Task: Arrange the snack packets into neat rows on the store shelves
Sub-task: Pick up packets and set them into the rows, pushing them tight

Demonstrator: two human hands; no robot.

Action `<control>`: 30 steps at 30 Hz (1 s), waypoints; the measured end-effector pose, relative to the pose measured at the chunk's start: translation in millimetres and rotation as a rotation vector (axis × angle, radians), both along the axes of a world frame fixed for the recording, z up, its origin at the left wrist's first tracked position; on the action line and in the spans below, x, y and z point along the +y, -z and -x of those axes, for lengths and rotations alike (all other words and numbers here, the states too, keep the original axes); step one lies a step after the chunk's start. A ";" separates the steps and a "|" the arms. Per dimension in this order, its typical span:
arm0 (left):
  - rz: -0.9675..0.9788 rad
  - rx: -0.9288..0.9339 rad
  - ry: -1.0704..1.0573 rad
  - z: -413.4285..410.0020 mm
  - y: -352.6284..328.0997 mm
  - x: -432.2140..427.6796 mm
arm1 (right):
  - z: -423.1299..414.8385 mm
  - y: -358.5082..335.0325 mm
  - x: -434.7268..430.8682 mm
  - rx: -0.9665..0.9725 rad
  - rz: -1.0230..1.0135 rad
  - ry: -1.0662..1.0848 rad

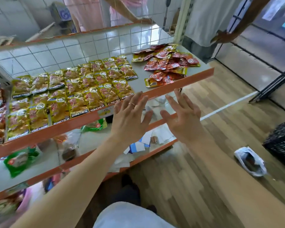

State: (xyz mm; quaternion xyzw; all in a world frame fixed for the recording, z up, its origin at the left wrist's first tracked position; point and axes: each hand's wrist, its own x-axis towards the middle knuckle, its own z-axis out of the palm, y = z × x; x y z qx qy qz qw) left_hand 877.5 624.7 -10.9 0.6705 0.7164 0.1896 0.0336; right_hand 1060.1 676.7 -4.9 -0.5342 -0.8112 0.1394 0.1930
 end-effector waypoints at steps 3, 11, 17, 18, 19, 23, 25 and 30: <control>0.010 0.019 -0.005 0.9 1.0 16.8 | 0.7 2.8 20.6 -0.028 0.038 -0.018; 0.048 0.021 0.027 0.6 13.2 103.4 | -1.2 9.5 96.4 -0.057 0.052 0.001; 0.109 0.010 0.034 -9.9 23.3 168.0 | -10.9 8.1 153.1 -0.080 0.085 0.038; 0.111 0.006 0.031 -10.3 25.4 175.4 | -11.3 8.7 160.9 -0.088 0.092 0.044; 0.115 -0.002 0.031 -10.0 27.5 182.9 | -11.6 9.1 167.6 -0.100 0.102 0.047; 0.144 -0.025 -0.008 -4.4 34.2 212.2 | -13.0 12.6 190.3 -0.124 0.138 0.058; 0.142 -0.028 -0.043 -2.9 36.1 223.2 | -13.8 14.4 199.4 -0.132 0.142 0.057; 0.155 -0.026 -0.100 -8.5 38.7 247.3 | -14.4 18.6 234.0 -0.141 0.116 0.070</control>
